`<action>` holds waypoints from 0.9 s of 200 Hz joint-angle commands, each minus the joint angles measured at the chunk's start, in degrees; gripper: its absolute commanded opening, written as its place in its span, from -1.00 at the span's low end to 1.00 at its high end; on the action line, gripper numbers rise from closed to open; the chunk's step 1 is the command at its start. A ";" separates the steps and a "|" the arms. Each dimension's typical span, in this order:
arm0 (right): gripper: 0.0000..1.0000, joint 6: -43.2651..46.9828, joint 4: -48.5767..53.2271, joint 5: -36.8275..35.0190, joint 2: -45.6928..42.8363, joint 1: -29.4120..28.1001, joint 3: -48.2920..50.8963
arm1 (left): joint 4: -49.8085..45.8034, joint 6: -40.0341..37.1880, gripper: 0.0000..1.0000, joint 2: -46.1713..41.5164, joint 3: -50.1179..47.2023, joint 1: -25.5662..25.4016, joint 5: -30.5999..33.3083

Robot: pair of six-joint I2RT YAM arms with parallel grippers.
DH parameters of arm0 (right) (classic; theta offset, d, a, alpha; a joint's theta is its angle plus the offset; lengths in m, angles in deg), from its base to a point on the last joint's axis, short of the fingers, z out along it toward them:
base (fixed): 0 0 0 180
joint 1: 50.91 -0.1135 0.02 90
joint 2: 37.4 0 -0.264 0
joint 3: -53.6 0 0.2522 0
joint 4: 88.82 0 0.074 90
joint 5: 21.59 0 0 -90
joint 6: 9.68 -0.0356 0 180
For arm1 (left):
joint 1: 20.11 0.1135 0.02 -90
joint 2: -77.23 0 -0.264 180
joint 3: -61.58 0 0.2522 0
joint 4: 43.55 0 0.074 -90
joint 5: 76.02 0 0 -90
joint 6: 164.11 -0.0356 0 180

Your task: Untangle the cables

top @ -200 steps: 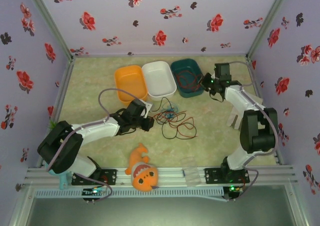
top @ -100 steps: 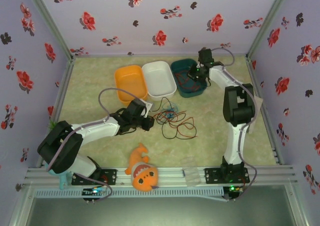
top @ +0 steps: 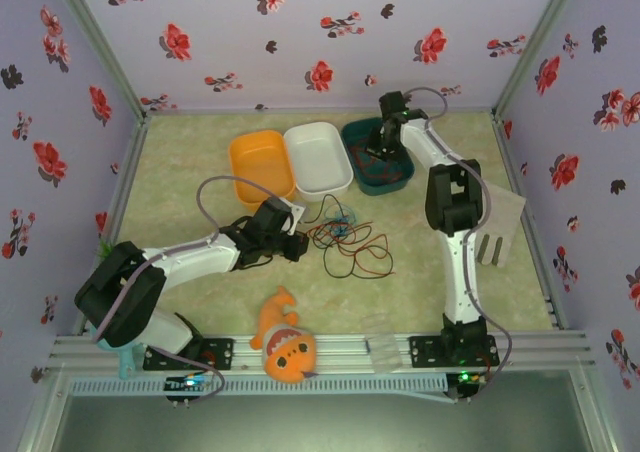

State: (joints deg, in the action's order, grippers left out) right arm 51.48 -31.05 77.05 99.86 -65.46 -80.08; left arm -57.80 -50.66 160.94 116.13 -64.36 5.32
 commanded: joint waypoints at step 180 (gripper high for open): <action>-0.17 3.68 0.04 -17.10 -23.59 -1.87 19.24 | 0.11 -0.49 -1.00 -0.56 1.66 -0.01 -0.67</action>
State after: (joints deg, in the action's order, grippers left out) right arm 55.72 -28.93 64.85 78.68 -67.10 -64.02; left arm -57.82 -50.66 160.91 116.20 -64.36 5.32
